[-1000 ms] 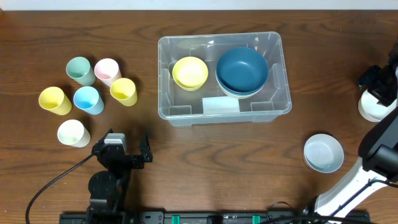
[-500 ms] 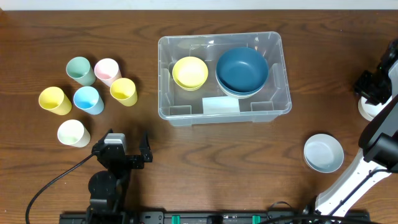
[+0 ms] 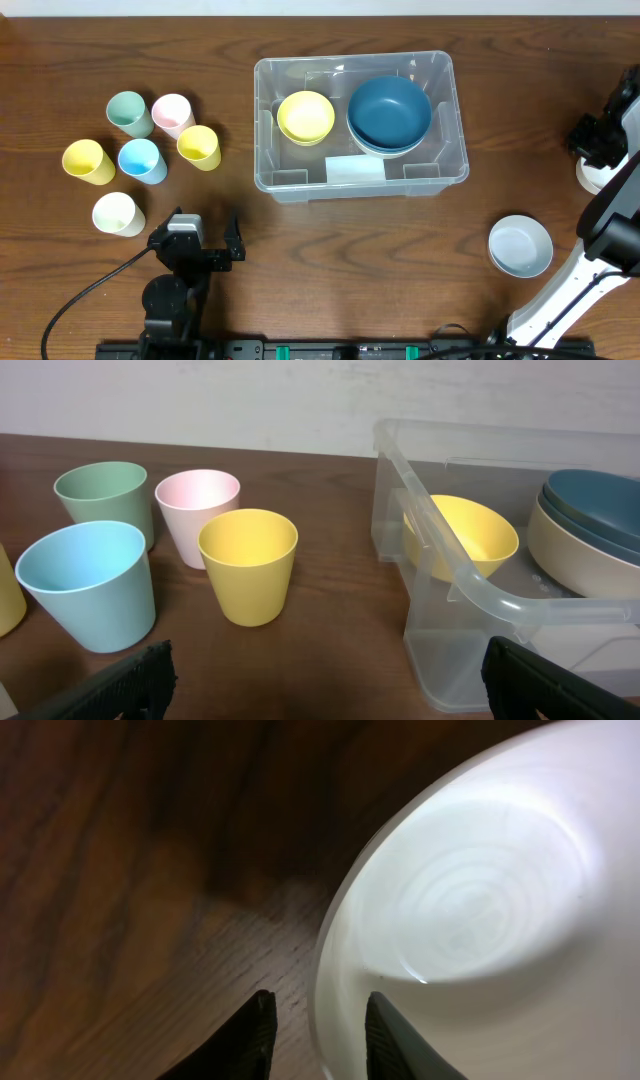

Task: Pack container
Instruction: 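Lower the right gripper onto the white bowl rim and grasp it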

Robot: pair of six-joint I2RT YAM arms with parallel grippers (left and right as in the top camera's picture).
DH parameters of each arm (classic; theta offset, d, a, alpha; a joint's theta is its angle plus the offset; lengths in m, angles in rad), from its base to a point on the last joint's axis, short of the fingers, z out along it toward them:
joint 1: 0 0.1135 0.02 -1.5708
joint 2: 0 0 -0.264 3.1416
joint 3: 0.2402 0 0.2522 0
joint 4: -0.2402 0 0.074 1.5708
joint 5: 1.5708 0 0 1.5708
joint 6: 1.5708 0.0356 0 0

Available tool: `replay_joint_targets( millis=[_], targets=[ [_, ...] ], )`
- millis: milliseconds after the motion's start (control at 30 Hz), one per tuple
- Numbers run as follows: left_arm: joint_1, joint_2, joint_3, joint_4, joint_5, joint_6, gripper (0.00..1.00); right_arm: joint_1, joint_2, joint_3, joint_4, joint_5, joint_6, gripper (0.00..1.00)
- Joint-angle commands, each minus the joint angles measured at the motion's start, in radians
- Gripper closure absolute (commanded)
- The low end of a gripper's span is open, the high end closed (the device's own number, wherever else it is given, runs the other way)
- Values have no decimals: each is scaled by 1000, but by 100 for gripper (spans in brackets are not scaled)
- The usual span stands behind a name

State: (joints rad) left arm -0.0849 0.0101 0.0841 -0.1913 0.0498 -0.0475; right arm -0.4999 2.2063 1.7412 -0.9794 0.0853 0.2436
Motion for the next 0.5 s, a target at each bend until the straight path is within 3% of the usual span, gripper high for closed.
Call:
replay_joint_targets(
  millis=[0,233,467],
  targets=[
    [6,-6,-15,-36,11,13,2,-4,6,-30,14,0,-13,72],
    [6,-6,-15,-36,11,13,2,-3,6,-38,27,-11,-13,99],
    [6,-6,-15,-36,11,13,2,11,1,-23,13,-53,-1,99]
  ],
)
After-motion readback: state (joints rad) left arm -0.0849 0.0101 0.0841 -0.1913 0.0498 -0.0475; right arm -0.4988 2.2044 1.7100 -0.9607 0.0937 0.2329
